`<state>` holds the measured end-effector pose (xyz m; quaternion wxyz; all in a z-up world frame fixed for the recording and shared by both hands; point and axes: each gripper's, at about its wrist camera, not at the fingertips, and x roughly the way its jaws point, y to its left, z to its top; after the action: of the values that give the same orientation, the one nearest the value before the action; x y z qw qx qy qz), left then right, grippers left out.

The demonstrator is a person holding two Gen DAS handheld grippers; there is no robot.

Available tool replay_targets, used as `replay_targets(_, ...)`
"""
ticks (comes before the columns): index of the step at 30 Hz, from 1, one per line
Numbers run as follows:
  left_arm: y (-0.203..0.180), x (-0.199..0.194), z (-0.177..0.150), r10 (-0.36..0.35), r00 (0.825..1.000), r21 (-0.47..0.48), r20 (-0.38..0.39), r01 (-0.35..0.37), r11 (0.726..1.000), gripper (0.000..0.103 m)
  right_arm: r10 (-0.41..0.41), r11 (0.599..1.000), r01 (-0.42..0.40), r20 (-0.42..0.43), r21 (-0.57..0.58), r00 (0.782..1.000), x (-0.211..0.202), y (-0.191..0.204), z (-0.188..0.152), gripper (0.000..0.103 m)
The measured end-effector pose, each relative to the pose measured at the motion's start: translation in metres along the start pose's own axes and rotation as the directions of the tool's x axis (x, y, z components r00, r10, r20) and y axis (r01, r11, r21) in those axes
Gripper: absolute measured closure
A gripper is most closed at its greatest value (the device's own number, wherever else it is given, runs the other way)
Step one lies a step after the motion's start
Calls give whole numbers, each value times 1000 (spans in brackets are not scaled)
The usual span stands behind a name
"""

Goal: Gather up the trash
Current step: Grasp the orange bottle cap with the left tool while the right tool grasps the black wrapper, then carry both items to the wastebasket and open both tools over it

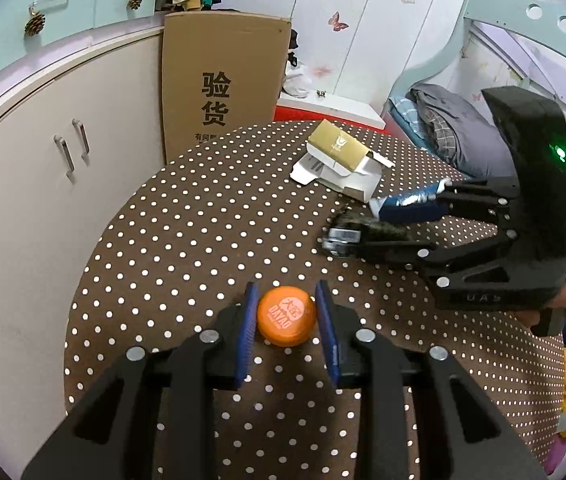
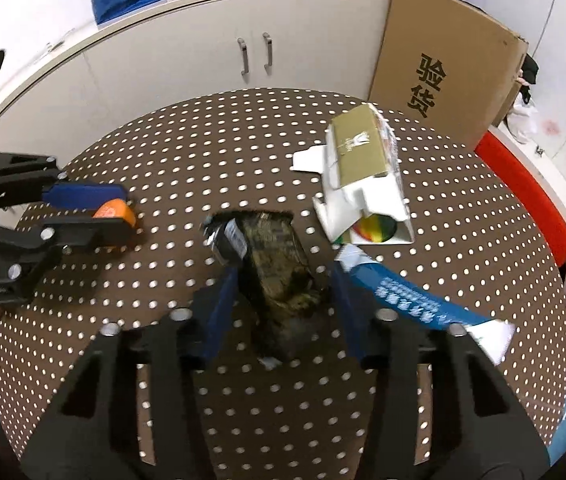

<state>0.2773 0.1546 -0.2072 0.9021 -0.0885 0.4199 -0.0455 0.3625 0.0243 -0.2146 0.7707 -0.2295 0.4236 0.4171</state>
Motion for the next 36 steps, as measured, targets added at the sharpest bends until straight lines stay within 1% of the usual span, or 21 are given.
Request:
replay_targets(1,0,0,0,0,1000,-1,1,0,1000,74,-3,1000,3,-4,5,1000,-2,3,-2,73)
replay_targets(2,1,-1,0,0,1000,-2,1,0,1000,74,-12,1000,12,-5,4,1000,-5,6,-5,74)
replay_targets(7,-1,-3,-3,-4,1000,-4,-1,4,1000,74,-44,998,44,0,43,999,-19,14,-23,73)
replay_targets(8,-1,-4,-5,-5,1000,-3,-2,5,1000,74,-36,998,36,0,49,999,-21,15,-27,70)
replay_targets(10,-3,-5,-7,-8,1000,-3,-5,8,1000,74,-7,998,6,9,56,1000,-25,18,-32,69)
replay_targets(11,-4,-4,-8,-10,1000,-3,-6,10,1000,74,-1,998,0,13,59,1000,-26,18,-33,64)
replay_targets(14,-7,-4,-10,-17,1000,-8,-12,17,1000,74,-16,998,15,8,57,1000,-23,18,-31,58)
replay_targets(16,-9,-4,-11,-19,1000,-12,-13,18,1000,74,-18,998,17,16,55,1000,-20,20,-29,57)
replay_targets(17,-10,-5,-12,-19,1000,-14,-12,19,1000,74,-22,998,21,20,53,1000,-20,22,-28,59)
replay_targets(18,-11,-5,-12,-19,1000,-15,-12,19,1000,75,-28,999,26,22,47,999,-19,24,-28,64)
replay_targets(19,-11,-6,-13,-20,1000,-17,-12,19,1000,75,-21,999,19,28,49,999,-20,26,-28,75)
replay_targets(20,-12,-7,-13,-20,1000,-18,-11,20,1000,75,-13,998,12,27,66,1000,-22,26,-28,77)
replay_targets(23,-14,-13,-12,-19,1000,-9,-3,19,1000,75,-13,996,10,37,87,999,-29,28,-37,78)
replay_targets(25,-19,-16,-11,-22,1000,1,2,22,1000,75,-2,992,-5,53,125,999,-37,25,-47,78)
replay_targets(29,-36,-20,-6,-36,999,34,10,35,999,75,0,977,-24,112,211,994,-63,13,-69,78)
replay_targets(33,-68,-22,0,-64,998,89,18,62,994,75,-30,957,-20,168,289,985,-96,-6,-97,78)
replay_targets(36,-99,-23,5,-90,996,140,29,85,987,75,-67,932,-18,218,363,974,-128,-27,-126,78)
